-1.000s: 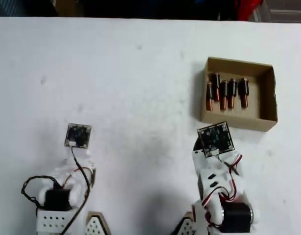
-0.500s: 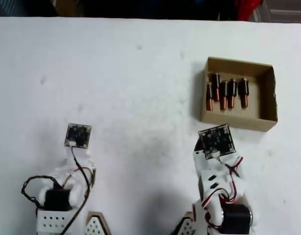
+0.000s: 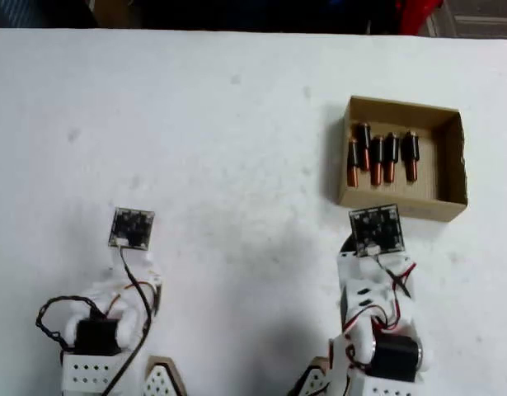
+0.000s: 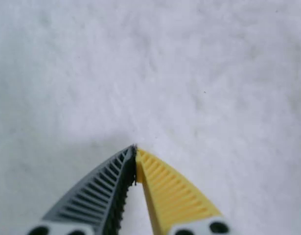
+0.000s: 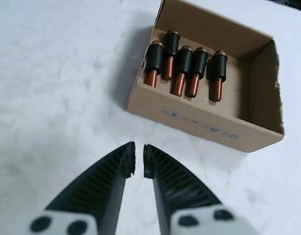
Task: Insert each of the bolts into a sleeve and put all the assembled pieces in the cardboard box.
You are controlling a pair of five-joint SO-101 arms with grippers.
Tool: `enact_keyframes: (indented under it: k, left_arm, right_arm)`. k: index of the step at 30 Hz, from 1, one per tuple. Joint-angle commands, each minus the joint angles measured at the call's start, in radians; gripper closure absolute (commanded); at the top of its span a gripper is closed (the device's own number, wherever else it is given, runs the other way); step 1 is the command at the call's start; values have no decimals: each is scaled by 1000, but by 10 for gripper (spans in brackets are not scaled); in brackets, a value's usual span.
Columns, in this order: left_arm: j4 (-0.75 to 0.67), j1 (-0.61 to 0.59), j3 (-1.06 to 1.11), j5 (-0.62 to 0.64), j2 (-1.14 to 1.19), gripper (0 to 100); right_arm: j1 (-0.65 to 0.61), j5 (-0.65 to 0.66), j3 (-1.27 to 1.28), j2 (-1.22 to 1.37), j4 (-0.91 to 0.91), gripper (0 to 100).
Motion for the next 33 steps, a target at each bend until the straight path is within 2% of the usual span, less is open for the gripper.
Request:
enact_keyframes:
  k: [1, 10, 20, 27, 33]
  left_arm:
    - [-26, 18, -3, -5, -4, 976]
    - [-26, 18, -3, -5, -4, 976]
    - [-26, 18, -3, -6, -4, 976]
    - [-26, 18, -3, -6, -4, 976]
    - [-26, 18, -3, -6, -4, 976]
  right_arm:
    - [10, -8, 58, -7, -71, 980]
    - [-82, -9, 167, -7, -88, 981]
    - [-88, -11, 252, -7, -88, 980]
    - [-88, -150, 293, -7, -88, 978]
    - [-85, -209, 299, -4, -84, 978]
